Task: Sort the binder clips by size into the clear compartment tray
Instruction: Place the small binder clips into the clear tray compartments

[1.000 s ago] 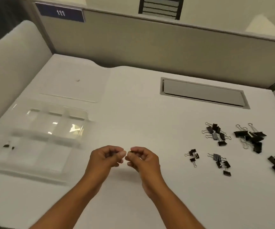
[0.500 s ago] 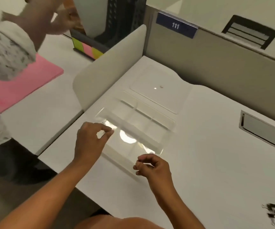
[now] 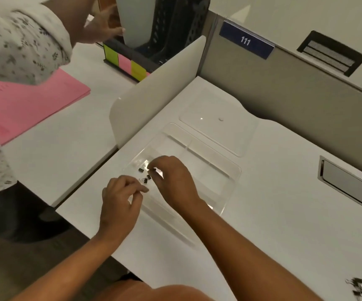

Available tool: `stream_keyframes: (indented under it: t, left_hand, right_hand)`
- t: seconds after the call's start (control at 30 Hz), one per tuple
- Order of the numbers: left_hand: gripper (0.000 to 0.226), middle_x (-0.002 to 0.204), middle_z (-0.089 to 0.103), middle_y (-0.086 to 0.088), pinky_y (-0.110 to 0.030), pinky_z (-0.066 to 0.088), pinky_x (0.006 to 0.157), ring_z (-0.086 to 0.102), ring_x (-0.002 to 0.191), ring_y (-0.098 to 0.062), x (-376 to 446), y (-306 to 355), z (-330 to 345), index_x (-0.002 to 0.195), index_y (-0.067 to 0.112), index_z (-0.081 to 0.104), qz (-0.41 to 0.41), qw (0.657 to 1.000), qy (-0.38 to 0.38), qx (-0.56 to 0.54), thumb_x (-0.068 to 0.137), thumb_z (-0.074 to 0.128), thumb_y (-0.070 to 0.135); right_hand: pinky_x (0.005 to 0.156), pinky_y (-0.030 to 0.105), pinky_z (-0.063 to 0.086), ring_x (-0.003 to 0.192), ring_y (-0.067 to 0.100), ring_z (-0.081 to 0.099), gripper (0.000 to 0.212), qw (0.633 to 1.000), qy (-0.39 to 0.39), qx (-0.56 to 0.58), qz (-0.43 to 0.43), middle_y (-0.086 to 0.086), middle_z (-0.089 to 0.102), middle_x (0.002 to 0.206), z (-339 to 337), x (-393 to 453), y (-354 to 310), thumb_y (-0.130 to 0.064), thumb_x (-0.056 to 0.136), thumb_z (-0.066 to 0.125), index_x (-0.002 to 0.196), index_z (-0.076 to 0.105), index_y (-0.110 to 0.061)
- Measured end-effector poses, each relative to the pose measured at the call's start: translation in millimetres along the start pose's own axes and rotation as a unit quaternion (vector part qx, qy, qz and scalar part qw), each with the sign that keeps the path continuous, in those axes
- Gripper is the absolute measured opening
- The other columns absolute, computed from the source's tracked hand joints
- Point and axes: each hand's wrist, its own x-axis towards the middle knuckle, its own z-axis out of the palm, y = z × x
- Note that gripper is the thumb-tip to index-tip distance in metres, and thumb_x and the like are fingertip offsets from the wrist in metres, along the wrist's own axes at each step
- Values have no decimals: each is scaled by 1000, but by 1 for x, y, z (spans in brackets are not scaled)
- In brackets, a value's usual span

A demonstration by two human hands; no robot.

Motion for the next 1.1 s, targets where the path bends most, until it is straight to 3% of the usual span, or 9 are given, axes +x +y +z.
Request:
stream_keyframes:
  t: [0.13, 0.23, 0.47, 0.7, 0.87, 0.97, 1.1]
  left_hand:
    - [23, 97, 67, 4, -23, 38, 85, 56, 97, -14, -18, 13, 7, 88, 20, 79, 50, 999, 4, 3, 93, 57, 16]
    - [29, 97, 67, 4, -16, 33, 90, 58, 97, -15, -28, 26, 14, 87, 20, 79, 68, 998, -6, -16, 94, 51, 24]
    - [21, 93, 67, 1, -30, 40, 82, 58, 95, -15, -50, 86, 55, 84, 18, 78, 240, 967, -78, -43, 90, 58, 14]
    - [18, 98, 65, 1, -31, 49, 80, 60, 95, -16, -91, 167, 134, 89, 19, 75, 431, 863, -257, -55, 82, 74, 2]
    - [22, 101, 66, 6, -24, 54, 76, 63, 92, -13, -141, 225, 197, 94, 23, 77, 435, 812, -387, -40, 80, 85, 8]
    - [19, 107, 66, 8, -18, 50, 78, 64, 95, -11, -165, 255, 239, 101, 25, 77, 421, 794, -438, -23, 88, 79, 12]
    - [22, 116, 64, 6, -27, 55, 83, 63, 102, -15, -184, 294, 300, 115, 23, 73, 429, 782, -452, 5, 96, 68, 14]
  right_hand:
    - [93, 28, 52, 104, 13, 66, 11, 999, 26, 3, 21, -7, 75, 112, 3, -24, 22, -21, 98, 73, 108, 77, -20]
    - [91, 23, 54, 101, 5, 67, 10, 994, 68, 47, 73, -14, 73, 108, -11, -66, 35, -20, 99, 72, 107, 76, -25]
    - [80, 15, 51, 99, 7, 70, 20, 948, 172, 113, 245, -21, 72, 103, -63, -178, 64, -8, 98, 69, 105, 74, -27]
    - [79, 14, 52, 98, 8, 70, 22, 883, 303, 112, 341, -20, 73, 103, -105, -269, 107, -6, 99, 66, 107, 75, -25]
    - [79, 14, 53, 100, 6, 69, 22, 843, 357, 106, 389, -20, 72, 106, -150, -339, 153, -7, 100, 64, 110, 74, -24]
    - [77, 20, 55, 98, 7, 69, 23, 807, 399, 96, 424, -18, 72, 107, -172, -381, 188, -5, 100, 64, 109, 74, -24]
    - [78, 32, 57, 94, 6, 64, 23, 779, 409, 51, 472, -16, 68, 107, -192, -427, 247, -9, 97, 67, 112, 71, -26]
